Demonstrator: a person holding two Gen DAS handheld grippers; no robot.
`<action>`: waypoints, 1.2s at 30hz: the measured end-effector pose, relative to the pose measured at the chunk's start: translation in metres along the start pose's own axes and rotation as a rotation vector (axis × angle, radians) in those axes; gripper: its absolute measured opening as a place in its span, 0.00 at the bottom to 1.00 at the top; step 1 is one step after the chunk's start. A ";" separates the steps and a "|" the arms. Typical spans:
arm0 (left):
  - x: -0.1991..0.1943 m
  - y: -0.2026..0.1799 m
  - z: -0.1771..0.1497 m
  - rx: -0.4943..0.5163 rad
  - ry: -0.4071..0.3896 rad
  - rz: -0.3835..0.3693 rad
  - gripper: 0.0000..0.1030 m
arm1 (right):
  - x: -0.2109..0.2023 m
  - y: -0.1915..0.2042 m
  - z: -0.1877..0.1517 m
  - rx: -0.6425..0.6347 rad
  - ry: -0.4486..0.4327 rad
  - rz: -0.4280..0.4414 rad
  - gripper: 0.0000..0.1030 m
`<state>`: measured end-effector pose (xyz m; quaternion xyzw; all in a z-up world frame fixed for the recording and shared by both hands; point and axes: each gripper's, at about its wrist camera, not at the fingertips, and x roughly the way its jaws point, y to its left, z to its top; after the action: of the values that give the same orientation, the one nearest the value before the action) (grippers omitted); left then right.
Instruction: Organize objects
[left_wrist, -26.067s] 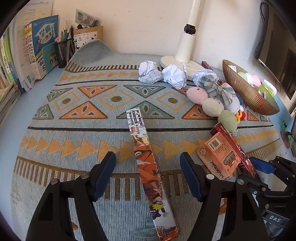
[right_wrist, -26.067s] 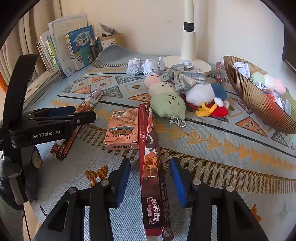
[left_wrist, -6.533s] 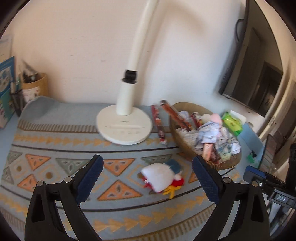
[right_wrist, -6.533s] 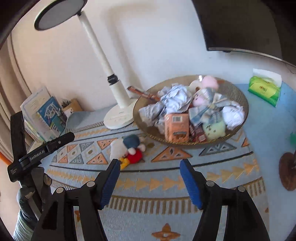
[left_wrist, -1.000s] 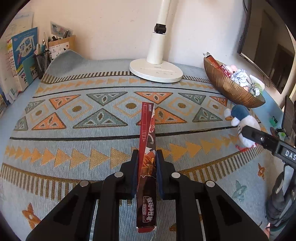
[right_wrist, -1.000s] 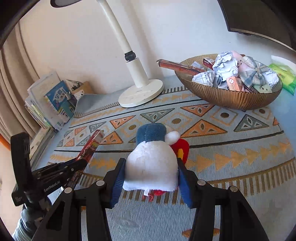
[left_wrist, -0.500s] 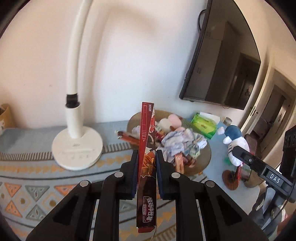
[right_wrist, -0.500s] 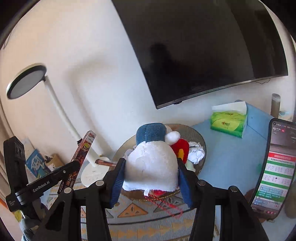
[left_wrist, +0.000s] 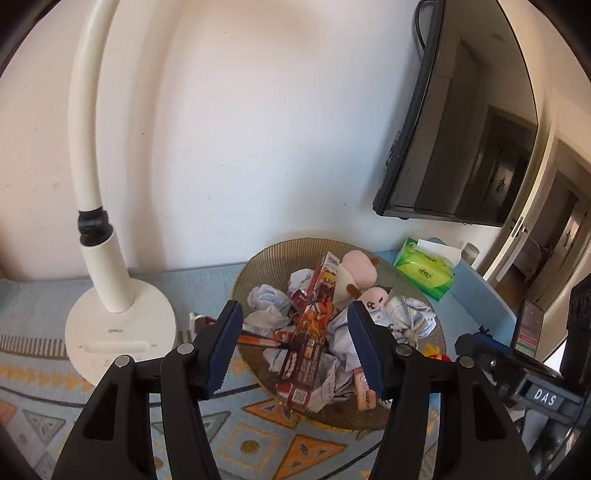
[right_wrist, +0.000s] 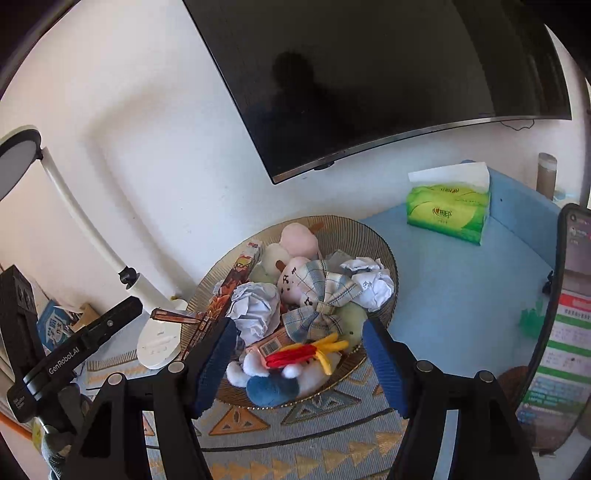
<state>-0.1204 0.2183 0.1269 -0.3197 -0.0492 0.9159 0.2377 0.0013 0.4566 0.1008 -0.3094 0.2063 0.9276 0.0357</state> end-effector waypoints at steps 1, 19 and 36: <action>-0.010 0.007 -0.003 -0.008 -0.001 0.006 0.57 | -0.006 0.002 -0.004 0.004 0.005 0.012 0.68; -0.223 0.159 -0.148 -0.129 0.044 0.324 0.99 | 0.013 0.162 -0.189 -0.237 0.305 0.078 0.88; -0.163 0.213 -0.208 -0.201 0.280 0.538 1.00 | 0.085 0.164 -0.191 -0.410 0.362 -0.140 1.00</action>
<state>0.0319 -0.0584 0.0030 -0.4659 -0.0202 0.8836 -0.0413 0.0078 0.2243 -0.0282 -0.4845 -0.0046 0.8748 -0.0010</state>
